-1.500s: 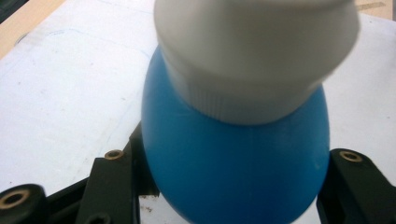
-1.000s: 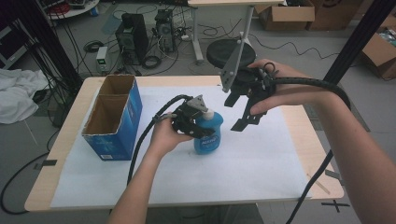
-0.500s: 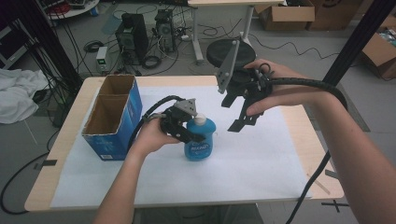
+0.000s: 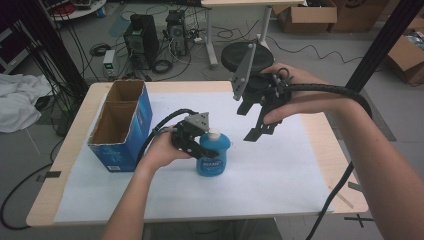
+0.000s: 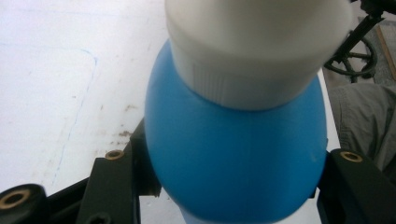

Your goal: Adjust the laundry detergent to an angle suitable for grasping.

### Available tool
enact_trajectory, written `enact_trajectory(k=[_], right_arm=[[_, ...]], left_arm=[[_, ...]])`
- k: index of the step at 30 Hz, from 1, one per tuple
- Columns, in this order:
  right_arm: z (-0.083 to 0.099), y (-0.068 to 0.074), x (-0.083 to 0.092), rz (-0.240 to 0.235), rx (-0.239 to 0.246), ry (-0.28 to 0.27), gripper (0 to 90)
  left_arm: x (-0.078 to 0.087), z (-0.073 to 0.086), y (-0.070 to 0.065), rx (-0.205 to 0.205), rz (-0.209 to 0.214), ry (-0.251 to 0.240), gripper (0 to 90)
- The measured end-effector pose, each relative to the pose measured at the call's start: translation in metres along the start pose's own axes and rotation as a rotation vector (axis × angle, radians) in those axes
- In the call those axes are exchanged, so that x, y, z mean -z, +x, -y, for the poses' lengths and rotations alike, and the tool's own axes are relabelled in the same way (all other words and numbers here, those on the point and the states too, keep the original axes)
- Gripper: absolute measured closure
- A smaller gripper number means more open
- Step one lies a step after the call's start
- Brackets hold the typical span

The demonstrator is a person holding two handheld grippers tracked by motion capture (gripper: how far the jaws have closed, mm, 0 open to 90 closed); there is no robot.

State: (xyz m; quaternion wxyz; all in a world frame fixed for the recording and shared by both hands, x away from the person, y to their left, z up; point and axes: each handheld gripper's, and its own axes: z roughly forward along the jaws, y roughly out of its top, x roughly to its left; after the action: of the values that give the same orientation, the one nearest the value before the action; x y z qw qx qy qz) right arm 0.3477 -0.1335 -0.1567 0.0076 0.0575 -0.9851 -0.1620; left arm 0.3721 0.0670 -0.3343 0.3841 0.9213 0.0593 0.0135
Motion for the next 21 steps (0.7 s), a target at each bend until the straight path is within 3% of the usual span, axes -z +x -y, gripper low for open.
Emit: enact_trajectory(k=[6, 12, 15, 18, 21], right_arm=[[0.000, 0.000, -0.001, 0.001, 0.000, 0.004, 22.5], [-0.001, 0.000, -0.001, 0.001, 0.001, 0.005, 22.5], [-0.002, 0.000, 0.000, 0.001, 0.001, 0.005, 22.5], [-0.002, 0.001, 0.001, 0.002, 0.001, 0.009, 22.4], [-0.001, 0.001, 0.003, 0.004, -0.001, 0.004, 22.1]], left_arm=[[0.003, 0.006, 0.001, 0.015, -0.004, -0.006, 42.7], [0.008, 0.005, -0.003, 0.008, -0.018, 0.029, 40.7], [0.010, 0.004, -0.004, 0.029, -0.042, 0.063, 35.7], [0.019, 0.003, -0.005, 0.055, -0.054, 0.066, 30.9], [0.038, -0.001, -0.009, 0.055, -0.087, 0.111, 26.5]])
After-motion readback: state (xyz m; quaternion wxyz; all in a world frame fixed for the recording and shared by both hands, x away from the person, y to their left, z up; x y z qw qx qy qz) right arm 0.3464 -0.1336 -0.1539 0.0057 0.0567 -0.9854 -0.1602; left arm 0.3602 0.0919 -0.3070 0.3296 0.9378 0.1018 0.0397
